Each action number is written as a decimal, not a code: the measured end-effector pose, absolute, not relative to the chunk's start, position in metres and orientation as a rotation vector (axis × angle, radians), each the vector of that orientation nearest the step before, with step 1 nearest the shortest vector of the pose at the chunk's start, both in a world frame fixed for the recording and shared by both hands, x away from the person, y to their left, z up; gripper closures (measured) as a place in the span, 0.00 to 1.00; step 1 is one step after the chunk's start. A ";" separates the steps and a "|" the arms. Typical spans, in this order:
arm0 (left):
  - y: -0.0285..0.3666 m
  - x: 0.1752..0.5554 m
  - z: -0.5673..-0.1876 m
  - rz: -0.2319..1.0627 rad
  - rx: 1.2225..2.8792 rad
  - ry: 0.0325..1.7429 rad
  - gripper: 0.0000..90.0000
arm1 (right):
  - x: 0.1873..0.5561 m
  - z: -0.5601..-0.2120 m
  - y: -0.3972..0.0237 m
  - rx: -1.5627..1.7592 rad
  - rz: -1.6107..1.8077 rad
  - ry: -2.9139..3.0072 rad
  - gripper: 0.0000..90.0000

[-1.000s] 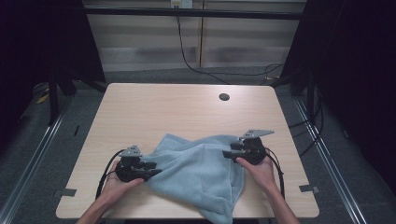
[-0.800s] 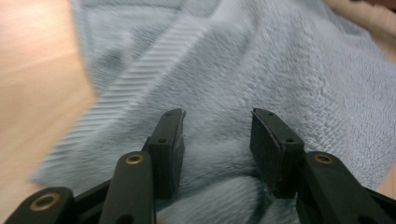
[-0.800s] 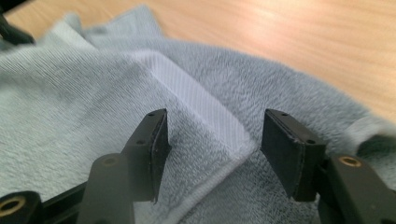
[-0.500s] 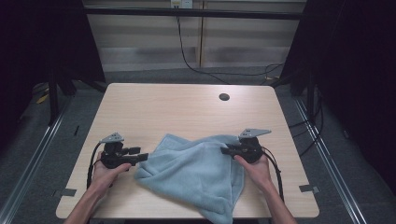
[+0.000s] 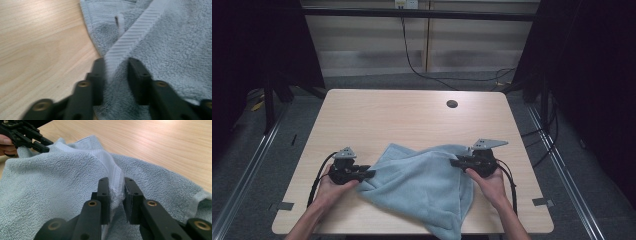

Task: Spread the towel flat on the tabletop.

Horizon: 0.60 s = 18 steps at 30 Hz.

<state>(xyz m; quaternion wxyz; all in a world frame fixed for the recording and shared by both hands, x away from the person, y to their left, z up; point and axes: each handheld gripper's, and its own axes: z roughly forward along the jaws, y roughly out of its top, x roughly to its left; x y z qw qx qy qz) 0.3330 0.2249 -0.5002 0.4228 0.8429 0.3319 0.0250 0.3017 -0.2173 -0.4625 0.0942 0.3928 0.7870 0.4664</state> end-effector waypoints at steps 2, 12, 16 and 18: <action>0.231 0.329 -0.492 0.059 2.065 0.822 0.93 | 0.301 -0.460 -0.219 1.174 1.392 2.321 0.85; 0.231 0.310 -0.465 -0.014 1.935 0.702 0.94 | 0.280 -0.445 -0.229 1.156 1.480 2.297 0.88; 0.204 0.310 -0.484 -0.079 2.035 0.688 0.94 | 0.256 -0.463 -0.226 1.182 1.401 2.405 0.88; 0.195 0.310 -0.493 -0.085 2.076 0.686 0.94 | 0.250 -0.476 -0.227 1.208 1.354 2.454 0.88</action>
